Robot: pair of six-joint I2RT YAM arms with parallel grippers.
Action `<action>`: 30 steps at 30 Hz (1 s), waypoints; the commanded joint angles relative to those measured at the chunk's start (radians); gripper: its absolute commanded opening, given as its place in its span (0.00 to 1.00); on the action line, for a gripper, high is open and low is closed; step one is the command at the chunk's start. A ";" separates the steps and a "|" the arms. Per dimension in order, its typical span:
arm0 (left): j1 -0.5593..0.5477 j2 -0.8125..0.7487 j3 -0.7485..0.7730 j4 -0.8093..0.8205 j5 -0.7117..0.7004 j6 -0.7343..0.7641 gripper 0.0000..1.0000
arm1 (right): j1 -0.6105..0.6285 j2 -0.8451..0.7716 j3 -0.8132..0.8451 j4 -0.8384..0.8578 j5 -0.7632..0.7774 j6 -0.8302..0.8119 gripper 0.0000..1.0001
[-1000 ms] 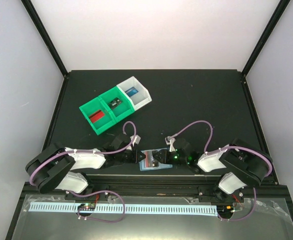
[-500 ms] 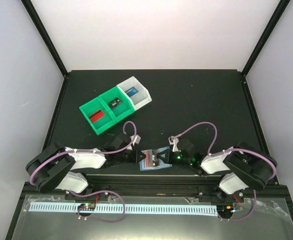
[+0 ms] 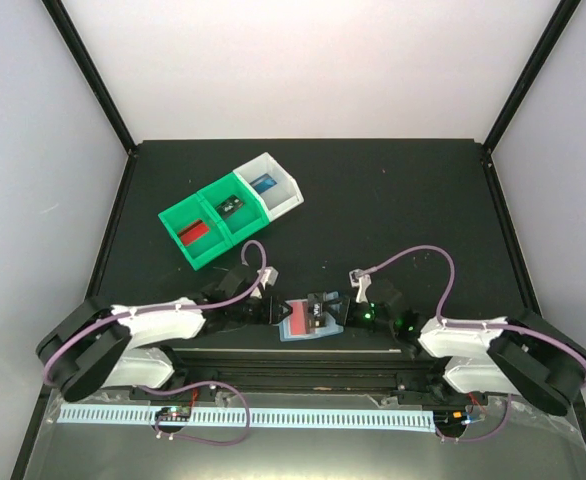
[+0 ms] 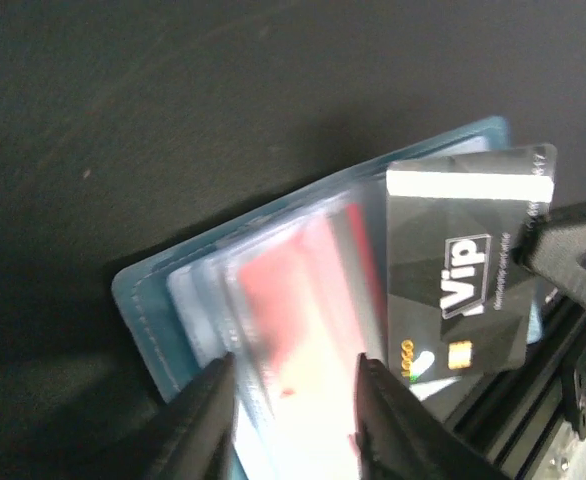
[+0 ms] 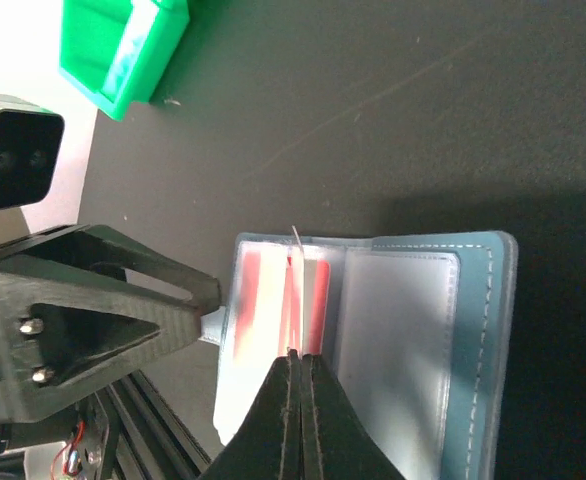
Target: Take the credit cards out of the card holder
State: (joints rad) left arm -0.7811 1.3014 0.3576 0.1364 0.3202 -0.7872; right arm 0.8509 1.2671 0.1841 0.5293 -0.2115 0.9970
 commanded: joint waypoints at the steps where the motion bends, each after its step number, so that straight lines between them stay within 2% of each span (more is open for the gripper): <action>1: -0.006 -0.116 0.066 -0.081 0.006 -0.015 0.40 | -0.006 -0.118 -0.015 -0.086 0.078 -0.003 0.01; 5: -0.012 -0.229 0.096 -0.128 -0.005 -0.023 0.61 | -0.004 -0.215 -0.005 -0.128 0.105 0.012 0.01; 8: -0.014 -0.296 0.093 -0.125 -0.008 -0.057 0.81 | -0.004 -0.273 0.007 -0.131 0.111 0.043 0.01; 11: -0.015 -0.355 0.069 -0.083 0.001 -0.106 0.93 | -0.004 -0.338 0.020 -0.128 0.127 0.085 0.01; 19: -0.017 -0.498 -0.020 0.084 -0.009 -0.237 0.91 | -0.005 -0.431 0.047 -0.024 0.171 0.206 0.01; 23: -0.017 -0.531 -0.014 0.105 0.004 -0.241 0.89 | -0.005 -0.443 0.046 0.053 0.196 0.272 0.01; 27: -0.017 -0.538 -0.025 0.171 0.021 -0.262 0.84 | -0.004 -0.424 0.065 0.087 0.199 0.298 0.01; 30: -0.017 -0.531 -0.040 0.227 0.023 -0.306 0.73 | -0.003 -0.396 0.090 0.111 0.171 0.313 0.01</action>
State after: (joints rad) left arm -0.7933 0.7761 0.3340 0.2455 0.3222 -1.0355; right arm 0.8501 0.8444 0.2218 0.5583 -0.0498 1.2667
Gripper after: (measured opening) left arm 0.791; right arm 0.013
